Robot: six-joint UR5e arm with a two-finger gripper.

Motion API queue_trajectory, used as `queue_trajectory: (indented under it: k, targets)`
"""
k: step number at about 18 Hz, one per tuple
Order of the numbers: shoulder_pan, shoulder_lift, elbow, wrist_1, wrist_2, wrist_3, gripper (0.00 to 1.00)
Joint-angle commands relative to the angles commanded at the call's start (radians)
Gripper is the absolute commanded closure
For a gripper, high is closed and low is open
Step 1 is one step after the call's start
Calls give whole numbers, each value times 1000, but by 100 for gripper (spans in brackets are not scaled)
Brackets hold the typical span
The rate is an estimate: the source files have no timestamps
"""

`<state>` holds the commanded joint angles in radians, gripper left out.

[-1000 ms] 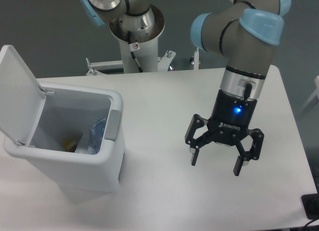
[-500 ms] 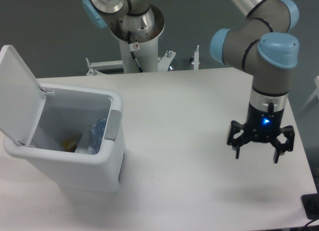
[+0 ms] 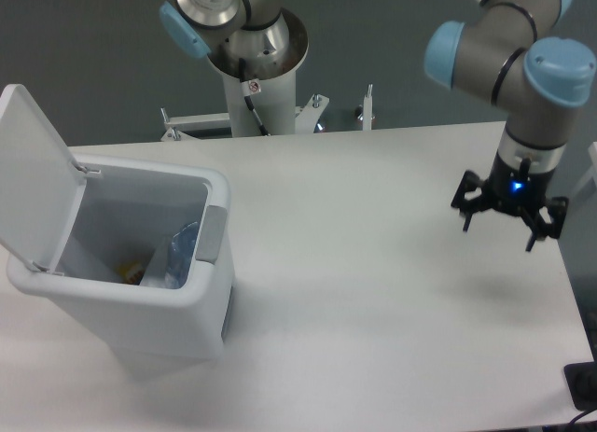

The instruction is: Place the trash in the trash can

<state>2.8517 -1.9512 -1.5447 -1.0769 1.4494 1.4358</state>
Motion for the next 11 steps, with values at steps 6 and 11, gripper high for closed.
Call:
queue_trajectory:
  k: [6, 11]
  targets:
    - [-28, -6, -25, 2, 123, 3, 0]
    - [-57, -6, -25, 3, 174, 3, 0]
